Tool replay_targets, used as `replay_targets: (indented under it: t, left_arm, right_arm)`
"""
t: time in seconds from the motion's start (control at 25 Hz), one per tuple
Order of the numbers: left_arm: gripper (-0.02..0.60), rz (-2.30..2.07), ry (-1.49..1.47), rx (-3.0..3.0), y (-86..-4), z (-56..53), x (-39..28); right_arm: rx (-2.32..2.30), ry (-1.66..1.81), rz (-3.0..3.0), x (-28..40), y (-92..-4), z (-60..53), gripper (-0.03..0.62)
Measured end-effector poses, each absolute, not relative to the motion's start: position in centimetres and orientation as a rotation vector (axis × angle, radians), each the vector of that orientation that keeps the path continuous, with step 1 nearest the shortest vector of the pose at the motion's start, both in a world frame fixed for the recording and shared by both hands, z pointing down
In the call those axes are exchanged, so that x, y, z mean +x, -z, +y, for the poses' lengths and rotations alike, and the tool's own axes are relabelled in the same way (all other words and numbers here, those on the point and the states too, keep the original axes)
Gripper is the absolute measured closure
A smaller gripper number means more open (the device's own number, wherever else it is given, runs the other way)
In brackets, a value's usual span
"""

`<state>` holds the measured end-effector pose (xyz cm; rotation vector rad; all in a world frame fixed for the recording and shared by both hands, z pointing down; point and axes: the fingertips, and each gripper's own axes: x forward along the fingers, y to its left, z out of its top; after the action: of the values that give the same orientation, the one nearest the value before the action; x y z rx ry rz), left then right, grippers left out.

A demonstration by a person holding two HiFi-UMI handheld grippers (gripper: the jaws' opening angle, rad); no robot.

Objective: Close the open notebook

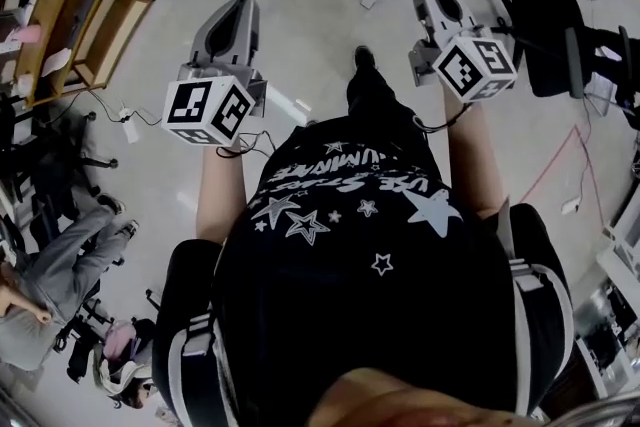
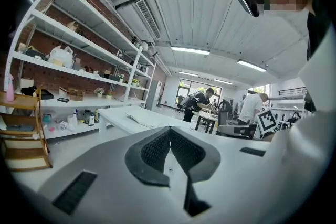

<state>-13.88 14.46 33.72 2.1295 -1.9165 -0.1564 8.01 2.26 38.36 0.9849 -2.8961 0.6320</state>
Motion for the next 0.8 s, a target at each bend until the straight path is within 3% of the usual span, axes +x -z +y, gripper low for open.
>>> replay_targets:
  t: [0.44, 0.8]
  left_arm:
    - [0.568, -1.987, 0.155, 2.05, -32.9, -0.3, -11.8]
    - [0.568, -2.061, 0.164, 2.016, -32.8, -3.6, -10.1]
  right_arm:
    - [0.76, -0.628, -2.946, 6.5, -36.9, -13.3, 0.585]
    - [0.598, -0.66, -2.955, 6.0, -38.1, -16.7, 0.585]
